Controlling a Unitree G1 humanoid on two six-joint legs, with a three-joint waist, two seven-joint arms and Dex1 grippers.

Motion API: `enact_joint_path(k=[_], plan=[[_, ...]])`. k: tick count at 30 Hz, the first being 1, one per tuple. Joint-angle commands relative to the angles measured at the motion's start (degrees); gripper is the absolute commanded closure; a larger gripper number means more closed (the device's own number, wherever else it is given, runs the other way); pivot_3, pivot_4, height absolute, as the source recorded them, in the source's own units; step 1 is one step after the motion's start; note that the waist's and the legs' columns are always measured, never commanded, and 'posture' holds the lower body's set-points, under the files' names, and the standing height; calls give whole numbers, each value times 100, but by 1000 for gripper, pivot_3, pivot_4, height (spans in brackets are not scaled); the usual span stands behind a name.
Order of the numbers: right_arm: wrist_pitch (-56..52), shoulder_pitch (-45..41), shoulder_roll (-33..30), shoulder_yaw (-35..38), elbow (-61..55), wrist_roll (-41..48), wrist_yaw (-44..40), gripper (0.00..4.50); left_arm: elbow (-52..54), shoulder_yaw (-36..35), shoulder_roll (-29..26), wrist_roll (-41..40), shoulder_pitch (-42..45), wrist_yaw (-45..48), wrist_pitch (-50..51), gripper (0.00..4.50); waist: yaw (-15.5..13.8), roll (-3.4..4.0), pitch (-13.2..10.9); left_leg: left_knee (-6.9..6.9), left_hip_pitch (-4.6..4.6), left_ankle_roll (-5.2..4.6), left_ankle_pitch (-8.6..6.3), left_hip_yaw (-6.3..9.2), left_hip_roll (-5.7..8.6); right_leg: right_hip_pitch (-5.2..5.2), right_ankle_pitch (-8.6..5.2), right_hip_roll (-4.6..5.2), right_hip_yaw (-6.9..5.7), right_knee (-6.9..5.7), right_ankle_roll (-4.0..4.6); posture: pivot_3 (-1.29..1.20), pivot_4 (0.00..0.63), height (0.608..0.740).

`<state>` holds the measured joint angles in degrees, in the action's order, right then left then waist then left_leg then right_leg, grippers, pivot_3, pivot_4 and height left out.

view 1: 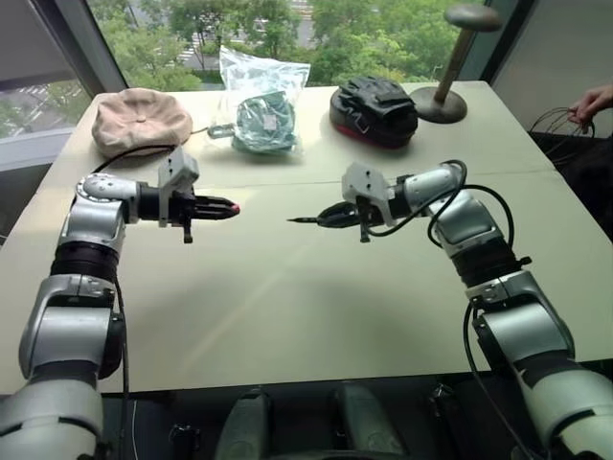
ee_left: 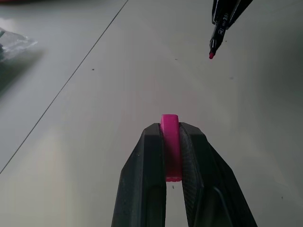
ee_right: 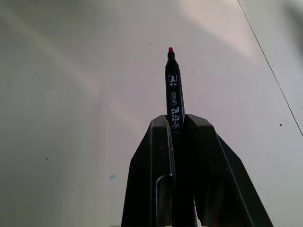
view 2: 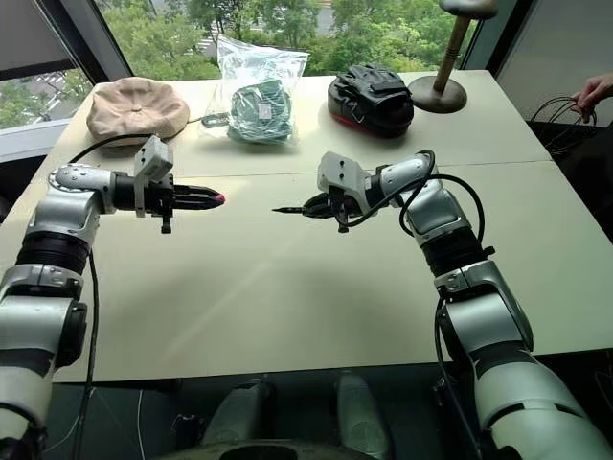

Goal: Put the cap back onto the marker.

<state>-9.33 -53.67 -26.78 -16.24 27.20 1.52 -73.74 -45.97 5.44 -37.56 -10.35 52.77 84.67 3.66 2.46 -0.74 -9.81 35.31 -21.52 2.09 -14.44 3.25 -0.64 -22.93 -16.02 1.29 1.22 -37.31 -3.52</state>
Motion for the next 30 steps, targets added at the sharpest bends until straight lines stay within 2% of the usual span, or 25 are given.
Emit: enact_joint_path(k=[1, 12, 30], plan=[[34, -266, 32, 149, -196, 148, -26, 4500, 0, 29, 101, 84, 218, 140, -237, 4481, 3, 0, 0, 1, 0, 0, 0, 0, 0, 0, 0, 0, 2, -1, 0, 0, 150, 740], [-30, -314, 180, 132, -225, 185, 17, 4500, 288, 47, 523, 76, 168, 183, -230, 4481, 1, 0, 0, 2, 0, 0, 0, 3, -7, 0, 0, -12, 7, -2, 0, 0, 150, 740], [-97, -247, 337, 71, -222, 205, 122, 4500, 545, -31, 733, -92, 117, 115, 24, 4481, 0, 0, 0, 4, 0, 0, 0, 5, -10, -1, 0, -18, 9, -4, 1, 0, 150, 740]])
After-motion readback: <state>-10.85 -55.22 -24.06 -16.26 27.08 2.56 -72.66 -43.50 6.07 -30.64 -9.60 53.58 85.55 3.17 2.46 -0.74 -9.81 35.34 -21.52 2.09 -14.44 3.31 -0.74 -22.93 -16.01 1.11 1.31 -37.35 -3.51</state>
